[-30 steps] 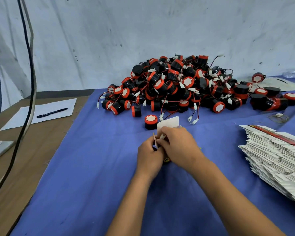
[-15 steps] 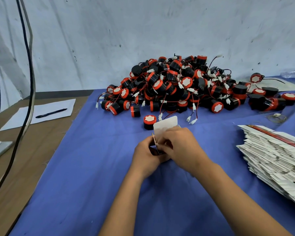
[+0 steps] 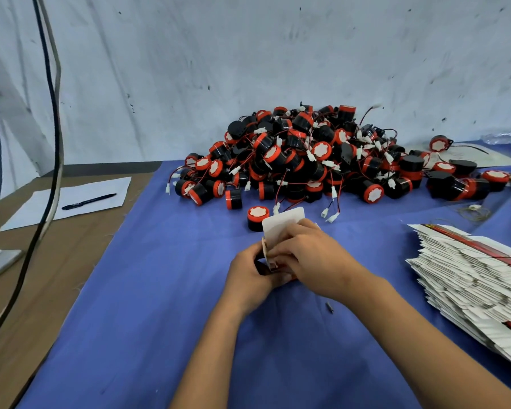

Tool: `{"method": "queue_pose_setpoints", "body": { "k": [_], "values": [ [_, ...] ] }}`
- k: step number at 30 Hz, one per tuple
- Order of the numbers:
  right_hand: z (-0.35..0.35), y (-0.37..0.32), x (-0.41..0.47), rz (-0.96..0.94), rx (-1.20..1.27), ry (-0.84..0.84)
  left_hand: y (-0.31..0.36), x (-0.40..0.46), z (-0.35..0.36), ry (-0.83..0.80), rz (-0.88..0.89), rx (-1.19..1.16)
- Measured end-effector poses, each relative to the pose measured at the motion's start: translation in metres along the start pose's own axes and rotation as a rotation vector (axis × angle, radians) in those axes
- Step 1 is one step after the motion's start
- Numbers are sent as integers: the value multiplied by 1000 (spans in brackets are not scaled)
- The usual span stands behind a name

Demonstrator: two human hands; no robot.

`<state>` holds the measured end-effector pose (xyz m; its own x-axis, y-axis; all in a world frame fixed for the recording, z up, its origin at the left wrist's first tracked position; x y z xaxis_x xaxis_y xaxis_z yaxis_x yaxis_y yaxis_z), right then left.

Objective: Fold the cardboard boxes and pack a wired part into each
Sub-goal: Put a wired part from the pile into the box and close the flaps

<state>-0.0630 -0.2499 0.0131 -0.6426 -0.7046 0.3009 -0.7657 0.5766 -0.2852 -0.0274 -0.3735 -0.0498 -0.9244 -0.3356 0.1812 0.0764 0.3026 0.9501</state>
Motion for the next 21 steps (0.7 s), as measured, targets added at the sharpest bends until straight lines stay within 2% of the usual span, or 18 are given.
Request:
{"method": "queue_pose_setpoints", "body": {
  "k": [5, 9, 11, 16, 21],
  "values": [
    [1, 3, -2, 74, -64, -23, 2, 0, 5, -18, 30, 47],
    [-1, 1, 3, 74, -33, -62, 11, -2, 5, -24, 10, -98],
    [-3, 4, 1, 76, -10, -74, 14, -5, 7, 45, -26, -135],
    [-3, 12, -7, 68, -20, -62, 12, -11, 17, 277, -56, 46],
    [-5, 12, -8, 89, -23, -31, 10, -12, 21, 303, -45, 102]
  ]
}}
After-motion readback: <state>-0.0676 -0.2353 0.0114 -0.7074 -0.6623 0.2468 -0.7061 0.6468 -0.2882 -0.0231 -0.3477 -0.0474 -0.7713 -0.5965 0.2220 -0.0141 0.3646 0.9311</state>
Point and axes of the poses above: each hand's wrist, its own x-axis towards the middle knuckle, its own z-axis out of the palm, y = z × x, the point moved 6 cm from there along x, towards the middle knuckle, and after that the axes turned 6 degrees about y, right-handed, at the moved point
